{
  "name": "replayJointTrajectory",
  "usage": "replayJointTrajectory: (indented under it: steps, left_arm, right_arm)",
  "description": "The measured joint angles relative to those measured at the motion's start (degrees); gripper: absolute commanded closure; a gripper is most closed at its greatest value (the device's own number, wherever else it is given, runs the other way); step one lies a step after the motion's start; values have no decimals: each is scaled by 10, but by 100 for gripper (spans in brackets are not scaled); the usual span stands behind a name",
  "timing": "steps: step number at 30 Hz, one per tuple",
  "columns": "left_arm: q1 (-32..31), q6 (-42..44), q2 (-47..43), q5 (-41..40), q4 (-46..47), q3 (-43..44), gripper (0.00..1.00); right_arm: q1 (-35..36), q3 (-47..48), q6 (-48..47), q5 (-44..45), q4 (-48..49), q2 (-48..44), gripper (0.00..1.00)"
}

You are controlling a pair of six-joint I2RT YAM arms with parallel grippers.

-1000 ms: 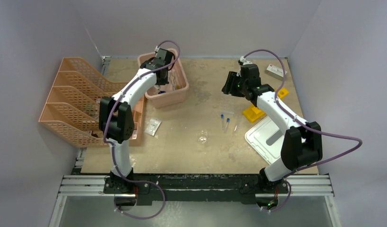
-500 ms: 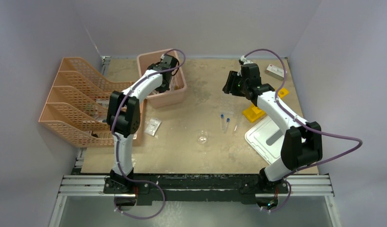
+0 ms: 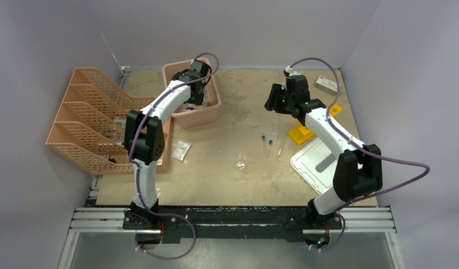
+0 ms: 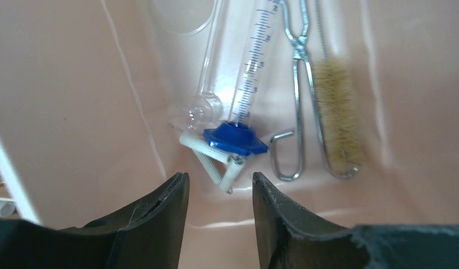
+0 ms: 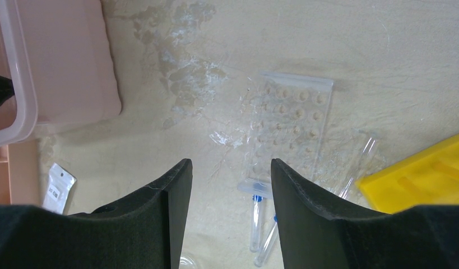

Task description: Organize the chemistry lab equipment

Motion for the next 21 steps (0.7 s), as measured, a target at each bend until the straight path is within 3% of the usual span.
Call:
replayJointTrajectory:
  steps: [5, 6, 11, 16, 21]
  left_arm:
    - [0, -8, -61, 48, 2, 1, 49]
    - [0, -9, -75, 61, 4, 0, 43]
    - [-10, 4, -200, 181, 57, -67, 37]
    - [-80, 31, -305, 259, 104, -158, 35]
    - [-147, 44, -326, 283, 118, -219, 35]
  right_arm:
    - [0, 0, 3, 0, 0, 0, 44]
    - [0, 0, 4, 0, 0, 0, 44]
    - [0, 0, 11, -6, 1, 0, 44]
    - [0, -12, 22, -17, 5, -2, 44]
    - [0, -37, 33, -17, 5, -15, 44]
